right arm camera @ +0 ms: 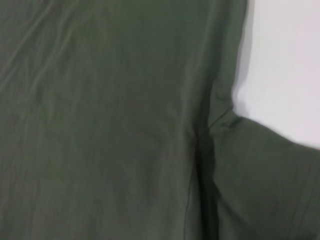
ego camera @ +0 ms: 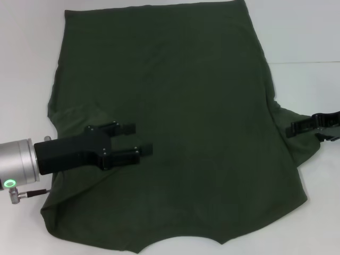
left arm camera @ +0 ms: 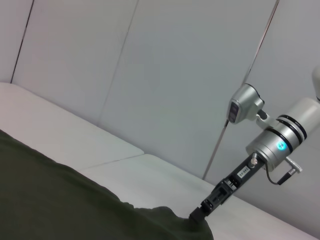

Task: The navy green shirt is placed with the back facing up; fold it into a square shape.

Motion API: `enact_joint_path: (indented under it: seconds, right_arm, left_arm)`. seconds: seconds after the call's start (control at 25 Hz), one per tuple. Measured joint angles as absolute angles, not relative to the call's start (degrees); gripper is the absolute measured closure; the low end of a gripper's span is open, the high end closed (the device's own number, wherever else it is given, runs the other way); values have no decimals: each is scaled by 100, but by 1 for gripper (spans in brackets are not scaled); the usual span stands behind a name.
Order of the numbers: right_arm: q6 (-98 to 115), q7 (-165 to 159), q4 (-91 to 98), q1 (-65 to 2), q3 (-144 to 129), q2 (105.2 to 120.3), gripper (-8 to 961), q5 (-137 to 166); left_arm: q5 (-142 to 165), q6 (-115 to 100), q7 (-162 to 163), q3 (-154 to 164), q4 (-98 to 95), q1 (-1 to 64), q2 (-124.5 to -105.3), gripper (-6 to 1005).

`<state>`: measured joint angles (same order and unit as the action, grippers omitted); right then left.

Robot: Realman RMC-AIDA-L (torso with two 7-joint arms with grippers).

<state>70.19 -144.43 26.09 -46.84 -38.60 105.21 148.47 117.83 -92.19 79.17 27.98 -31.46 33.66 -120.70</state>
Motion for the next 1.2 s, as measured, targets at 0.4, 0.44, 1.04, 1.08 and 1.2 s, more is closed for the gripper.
enact_joint_path:
  seconds: [0.4, 0.44, 1.04, 1.08, 1.2]
  right_arm:
    - [7157, -14487, 2596, -4679, -3857, 10523, 65, 14826]
    - [7158, -14482, 2594, -4674, -3858, 10523, 67, 14826]
    - [7081, -14455, 2593, -4640, -3859, 10537, 135, 14823]
    - [7072, -14457, 2593, -4639, -3859, 10538, 177, 14824]
    - [7054, -14467, 2593, -4632, -3858, 10538, 304, 14825]
  left_arm:
    - [11744, -9215, 7919, 2795, -3147, 3366, -12058, 137]
    - [11744, -9215, 7919, 2795, -3147, 3366, -12058, 137]
    - [11741, -9229, 7919, 2795, -3147, 3349, -12068, 136]
    - [11739, -9229, 7919, 2795, -3147, 3348, -12068, 136]
    - [11729, -9229, 7919, 2795, -3147, 3349, -12068, 136]
